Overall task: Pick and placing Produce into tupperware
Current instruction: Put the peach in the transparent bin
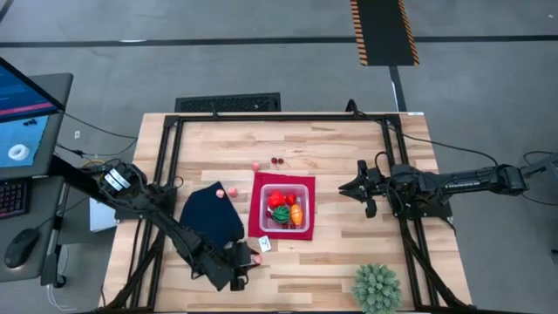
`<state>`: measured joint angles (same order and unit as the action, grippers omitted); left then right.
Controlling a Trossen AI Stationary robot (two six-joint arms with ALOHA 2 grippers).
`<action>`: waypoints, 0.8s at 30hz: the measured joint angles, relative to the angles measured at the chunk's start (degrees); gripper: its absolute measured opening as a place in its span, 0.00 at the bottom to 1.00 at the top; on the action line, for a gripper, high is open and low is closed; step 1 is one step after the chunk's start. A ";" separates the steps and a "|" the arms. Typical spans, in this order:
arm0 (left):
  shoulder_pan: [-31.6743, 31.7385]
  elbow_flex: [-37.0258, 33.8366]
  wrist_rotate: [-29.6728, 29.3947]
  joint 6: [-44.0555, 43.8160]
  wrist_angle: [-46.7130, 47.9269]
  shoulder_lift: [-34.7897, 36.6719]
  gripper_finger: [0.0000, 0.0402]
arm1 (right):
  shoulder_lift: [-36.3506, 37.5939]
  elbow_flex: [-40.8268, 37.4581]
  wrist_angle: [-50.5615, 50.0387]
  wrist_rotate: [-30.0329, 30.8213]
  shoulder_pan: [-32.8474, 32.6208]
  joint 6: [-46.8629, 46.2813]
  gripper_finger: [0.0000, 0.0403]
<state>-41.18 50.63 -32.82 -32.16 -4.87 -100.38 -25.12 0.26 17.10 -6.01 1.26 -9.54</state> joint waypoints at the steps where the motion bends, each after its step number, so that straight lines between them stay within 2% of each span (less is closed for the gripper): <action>1: -0.17 0.00 -1.05 0.14 -0.52 0.09 0.35 | 0.01 0.02 0.00 -0.01 0.02 0.01 0.22; 5: -0.38 0.00 -5.48 -1.01 -0.94 1.48 0.35 | 0.00 0.02 0.00 -0.01 0.00 0.01 0.22; 10: 1.24 0.00 -15.07 -1.24 -1.62 4.55 0.35 | -0.01 0.00 0.00 -0.01 0.02 0.01 0.22; 12: 2.47 0.00 -16.42 0.80 -1.15 5.44 0.35 | -0.01 -0.01 0.00 -0.01 0.01 0.02 0.22; 15: 6.37 0.00 -13.06 2.61 2.62 7.85 0.35 | -0.01 0.01 0.00 0.01 0.02 0.02 0.22; 18: 12.61 -0.01 -5.75 2.22 6.69 9.95 0.35 | -0.01 0.00 0.00 0.00 0.00 0.01 0.22; 24: 22.10 -0.02 8.03 7.45 9.84 11.39 0.35 | -0.01 0.01 0.00 -0.01 0.02 0.00 0.22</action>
<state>-19.08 50.61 -24.79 -24.71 4.97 -88.99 -25.12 0.27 17.10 -6.02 1.28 -9.54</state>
